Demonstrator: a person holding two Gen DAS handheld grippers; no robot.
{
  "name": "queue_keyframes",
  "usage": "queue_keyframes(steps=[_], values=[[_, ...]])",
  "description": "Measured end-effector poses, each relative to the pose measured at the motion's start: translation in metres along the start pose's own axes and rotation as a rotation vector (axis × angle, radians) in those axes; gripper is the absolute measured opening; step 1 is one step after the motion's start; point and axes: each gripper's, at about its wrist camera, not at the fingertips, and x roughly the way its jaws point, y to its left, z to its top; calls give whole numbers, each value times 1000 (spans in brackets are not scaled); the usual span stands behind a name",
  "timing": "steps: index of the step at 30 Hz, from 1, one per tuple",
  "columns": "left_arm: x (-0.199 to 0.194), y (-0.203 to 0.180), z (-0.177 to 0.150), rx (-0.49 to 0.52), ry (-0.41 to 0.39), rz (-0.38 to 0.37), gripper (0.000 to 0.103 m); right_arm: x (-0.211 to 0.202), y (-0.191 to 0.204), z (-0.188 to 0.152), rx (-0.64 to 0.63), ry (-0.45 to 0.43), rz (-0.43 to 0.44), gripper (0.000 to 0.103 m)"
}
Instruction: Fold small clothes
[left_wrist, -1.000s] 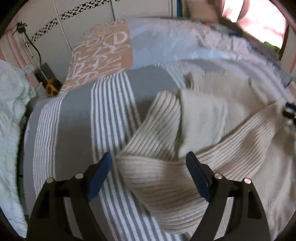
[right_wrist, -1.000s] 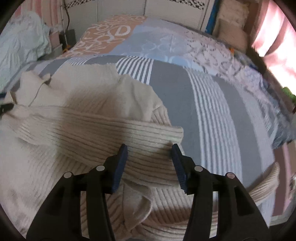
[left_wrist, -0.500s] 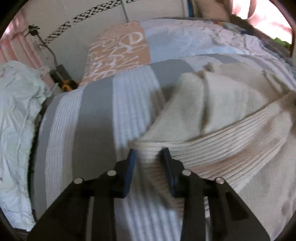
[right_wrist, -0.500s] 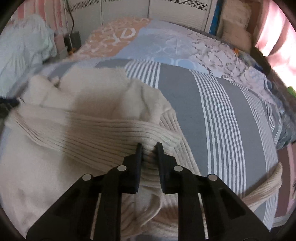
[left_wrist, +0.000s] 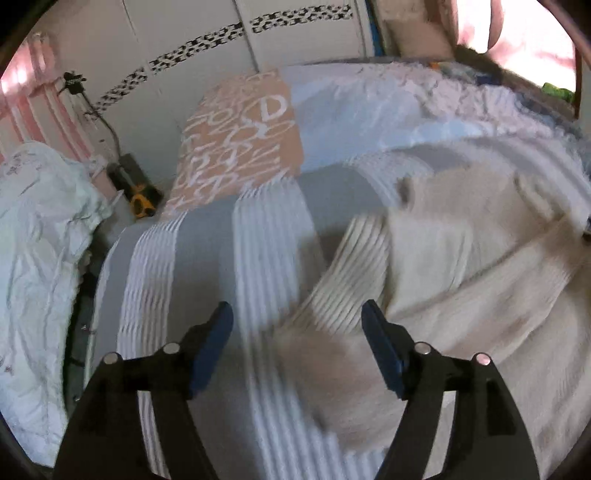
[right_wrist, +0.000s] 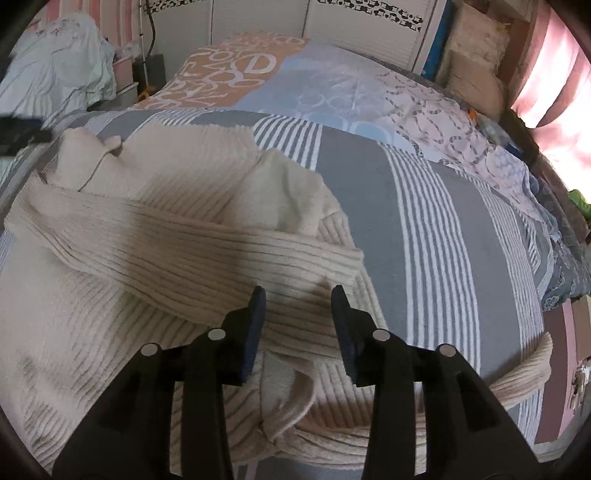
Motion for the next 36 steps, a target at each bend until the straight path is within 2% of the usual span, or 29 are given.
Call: queue_keyframes(steps=[3,6,12,16,18,19,20,21,22,23,24,26,27,29,30,32,33,34,35,36], values=[[15,-10,37,22,25,-63,75,-3,0,16,7,-20,48,38],[36,-24,58,63,55,-66,75,7,0,50,-7,-32,66,38],[65,-29,55,82,90,-107,75,71,22,113,-105,33,108,38],[85,-33,59,120,131,-158,75,102,28,129,-154,108,110,36],[98,-39,64,171,171,-196,75,104,27,129,-153,110,112,28],[103,-44,65,201,176,-200,76,102,28,128,-159,98,90,10],[105,-47,65,224,175,-202,76,99,29,126,-170,74,65,8],[106,-49,65,241,170,-205,74,96,29,123,-180,54,42,7],[103,-53,63,261,161,-223,61,91,32,121,-197,29,14,7],[99,-53,61,266,156,-263,35,86,32,119,-209,-4,-14,6],[95,-54,60,264,144,-283,32,76,31,120,-212,-62,-57,6],[81,-59,54,290,74,-192,30,60,23,123,-196,-176,-137,4],[76,-61,51,296,43,-171,30,57,17,126,-179,-223,-203,4],[65,-62,44,300,-20,-128,32,62,-4,130,-115,-231,-224,0],[60,-63,39,303,-45,-104,34,70,-14,130,-86,-185,-193,0],[57,-61,33,290,-76,-50,51,82,-29,128,-30,-123,-105,0],[58,-58,28,283,-84,-27,55,85,-30,128,-20,-101,-66,0],[61,-55,24,275,-75,-29,65,86,-31,126,-8,-78,-23,1],[64,-51,20,268,-58,-40,71,83,-30,126,3,-82,1,3],[69,-46,17,259,-36,-52,71,78,-28,124,20,-87,65,5]])
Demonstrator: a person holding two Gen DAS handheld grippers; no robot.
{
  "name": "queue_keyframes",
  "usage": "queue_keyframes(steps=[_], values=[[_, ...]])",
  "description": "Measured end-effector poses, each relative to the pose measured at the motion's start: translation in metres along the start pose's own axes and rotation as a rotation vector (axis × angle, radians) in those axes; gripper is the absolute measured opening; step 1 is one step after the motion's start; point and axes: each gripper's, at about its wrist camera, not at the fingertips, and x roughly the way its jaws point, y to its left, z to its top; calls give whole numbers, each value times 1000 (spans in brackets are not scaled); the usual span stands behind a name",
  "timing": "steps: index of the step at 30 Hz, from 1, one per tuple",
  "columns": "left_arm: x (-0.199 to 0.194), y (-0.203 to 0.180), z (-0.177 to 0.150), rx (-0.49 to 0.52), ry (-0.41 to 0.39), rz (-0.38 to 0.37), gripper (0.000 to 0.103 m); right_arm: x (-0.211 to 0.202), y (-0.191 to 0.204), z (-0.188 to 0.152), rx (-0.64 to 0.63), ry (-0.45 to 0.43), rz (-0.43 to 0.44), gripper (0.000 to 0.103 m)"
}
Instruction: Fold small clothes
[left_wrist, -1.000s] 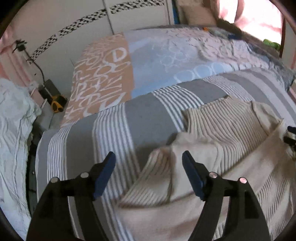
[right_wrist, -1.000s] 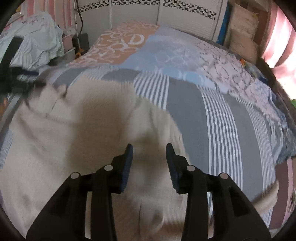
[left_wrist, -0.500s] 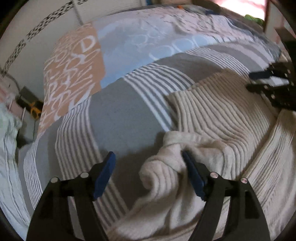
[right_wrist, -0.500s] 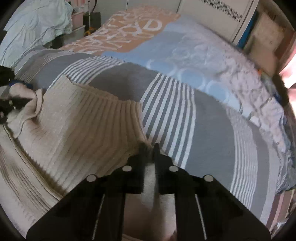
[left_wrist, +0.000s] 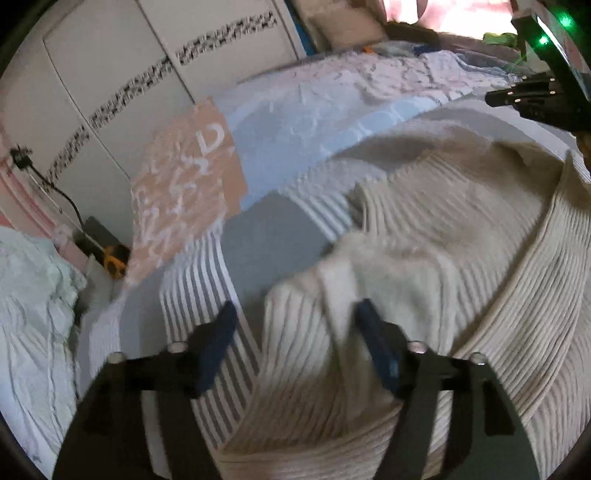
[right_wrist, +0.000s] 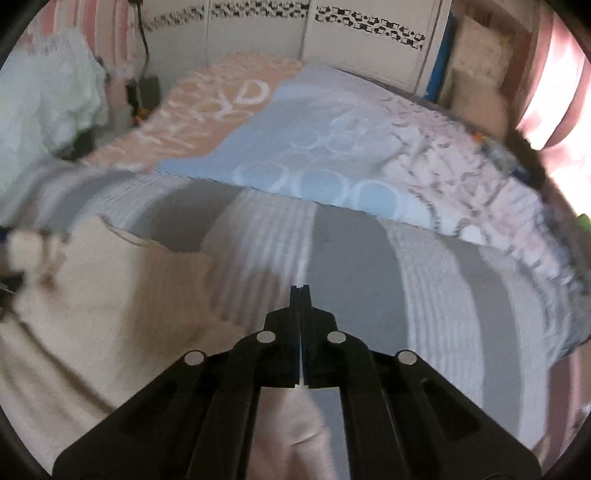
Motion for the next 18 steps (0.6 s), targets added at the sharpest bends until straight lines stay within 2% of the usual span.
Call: queue_keyframes(steps=[1,2,4,6,7,8,10,11,15,17,18], values=[[6,4,-3,-12,23,-17,71,1,2,2,11,20,59,16],[13,9,-8,-40,40,-46,72,5,6,2,20,64,112,34],[16,13,-10,-79,46,-92,72,8,22,2,-15,89,113,37],[20,20,-8,-118,75,-145,67,12,36,-2,-57,104,83,37],[20,24,-7,-139,89,-181,50,13,39,-4,-73,103,63,37],[17,25,-6,-146,92,-186,33,14,40,-5,-84,105,47,37],[7,23,-8,-132,88,-145,29,19,40,-10,-101,114,17,37],[4,26,-14,-135,95,-128,29,19,41,-12,-106,113,14,37],[6,57,-29,-289,133,-242,34,-10,38,-17,-92,54,23,38],[-3,62,-25,-316,104,-194,65,-34,35,-20,-94,20,3,45],[-11,62,-24,-312,83,-163,69,-51,32,-26,-88,0,-8,47]])
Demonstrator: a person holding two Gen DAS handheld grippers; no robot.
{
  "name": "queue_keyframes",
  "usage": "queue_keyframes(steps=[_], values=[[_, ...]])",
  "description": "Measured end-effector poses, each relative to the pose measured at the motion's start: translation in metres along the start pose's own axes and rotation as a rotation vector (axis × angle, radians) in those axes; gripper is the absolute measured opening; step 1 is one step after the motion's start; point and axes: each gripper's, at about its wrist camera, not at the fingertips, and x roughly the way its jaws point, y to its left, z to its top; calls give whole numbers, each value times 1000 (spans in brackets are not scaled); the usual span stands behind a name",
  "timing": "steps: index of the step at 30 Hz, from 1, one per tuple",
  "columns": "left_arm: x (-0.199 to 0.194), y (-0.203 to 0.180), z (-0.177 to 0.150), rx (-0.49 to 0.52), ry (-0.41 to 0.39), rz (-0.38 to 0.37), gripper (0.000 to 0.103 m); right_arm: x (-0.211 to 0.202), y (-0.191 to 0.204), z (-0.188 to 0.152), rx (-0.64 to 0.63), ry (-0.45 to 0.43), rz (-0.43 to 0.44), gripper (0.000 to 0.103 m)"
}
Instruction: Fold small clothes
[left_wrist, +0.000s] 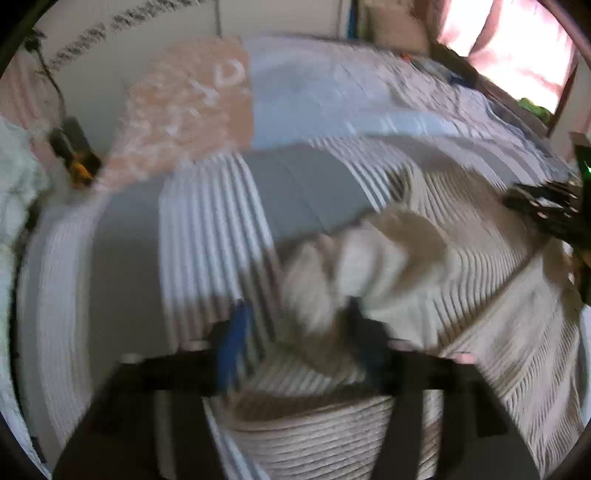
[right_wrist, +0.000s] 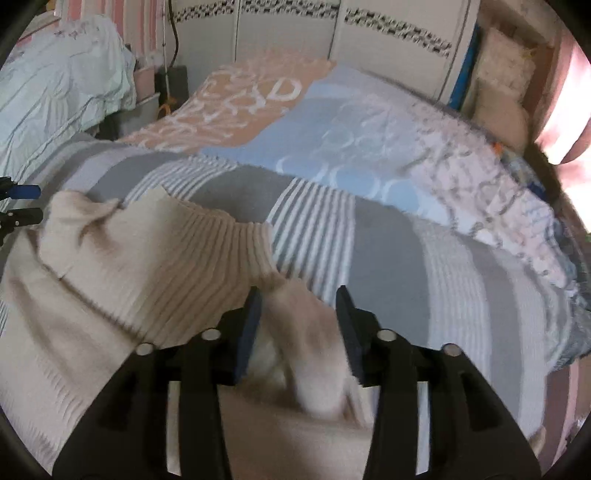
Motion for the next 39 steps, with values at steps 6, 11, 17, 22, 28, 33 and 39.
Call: queue_keyframes(steps=[6,11,17,22,28,33,39], values=[[-48,-7,-23,17,-46,7,81,-40,-8,-53,87,47,-6,59],[-33,-8,-59,1,38,25,81,-16,4,-88,113,134,-15,42],[-25,-3,-66,-155,56,-96,19,-39,12,-86,138,74,7,14],[-51,-15,-85,-99,67,-38,13,-55,24,-86,80,48,-24,14],[-48,-11,-77,-123,64,11,20,-18,9,-87,144,92,-37,25],[-33,-19,-78,-63,51,212,75,-44,-13,-96,217,33,38,41],[-64,-12,-88,-86,4,221,78,-104,-24,-108,179,-65,-23,59]])
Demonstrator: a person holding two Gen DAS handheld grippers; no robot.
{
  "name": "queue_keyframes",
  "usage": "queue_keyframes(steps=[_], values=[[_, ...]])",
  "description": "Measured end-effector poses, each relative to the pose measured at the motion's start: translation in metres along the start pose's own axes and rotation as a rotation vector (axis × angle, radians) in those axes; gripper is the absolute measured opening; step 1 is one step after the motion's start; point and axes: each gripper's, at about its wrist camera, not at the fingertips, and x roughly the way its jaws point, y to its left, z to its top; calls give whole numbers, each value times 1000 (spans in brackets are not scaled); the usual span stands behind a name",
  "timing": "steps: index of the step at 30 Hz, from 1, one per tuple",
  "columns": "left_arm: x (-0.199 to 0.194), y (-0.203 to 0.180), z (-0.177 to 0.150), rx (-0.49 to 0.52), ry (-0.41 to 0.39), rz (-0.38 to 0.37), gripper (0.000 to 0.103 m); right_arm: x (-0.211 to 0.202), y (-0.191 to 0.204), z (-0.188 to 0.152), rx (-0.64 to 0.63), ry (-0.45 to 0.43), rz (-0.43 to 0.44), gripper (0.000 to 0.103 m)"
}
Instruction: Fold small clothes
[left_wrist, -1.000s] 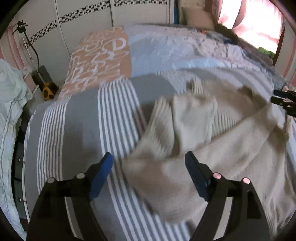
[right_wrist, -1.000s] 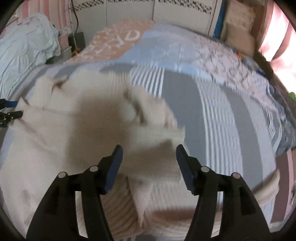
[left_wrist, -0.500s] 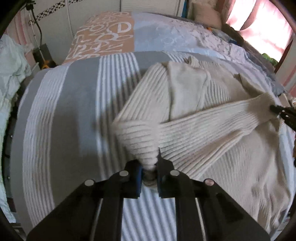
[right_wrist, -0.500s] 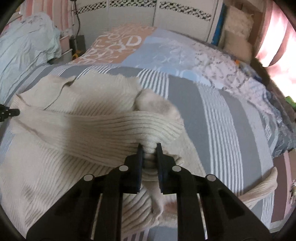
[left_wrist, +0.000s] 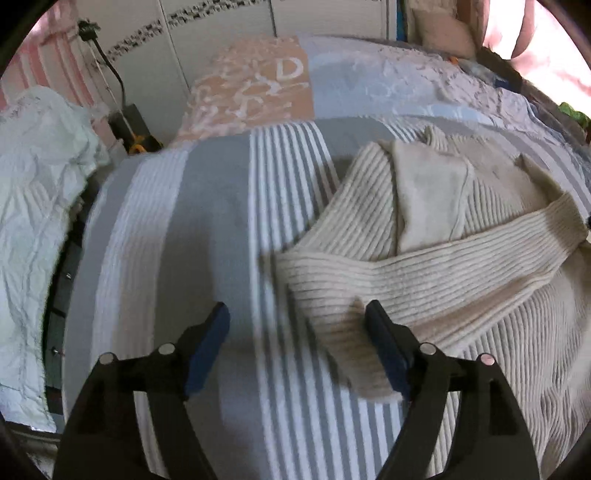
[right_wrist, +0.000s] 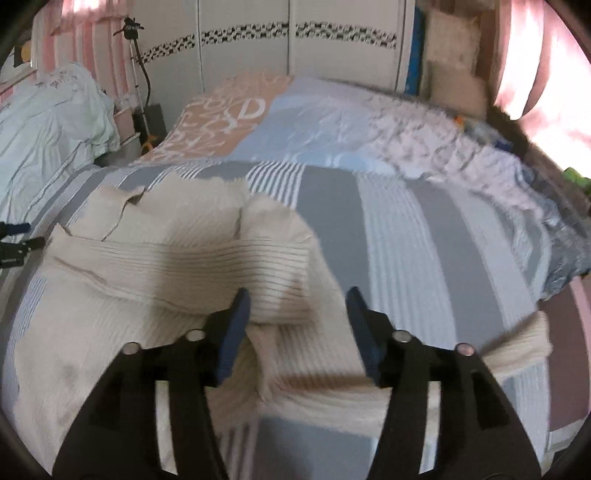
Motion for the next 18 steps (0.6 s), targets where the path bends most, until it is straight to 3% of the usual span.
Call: queue_keyframes(steps=[3,8,14,18], values=[[-25,-7,-5,13,-75,54,84,-13,-7,-14,-24,0,-61,67],[-53,-30,-8,24,-153,29,91,-33,-37,-42,18,-15,-158,83],[-78,-60,0,34,-194,-46,96,-46,-86,-65,135,-13,-196,92],[-81,-81,6,54,-200,-49,97,-54,-110,-77,167,-16,-249,93]])
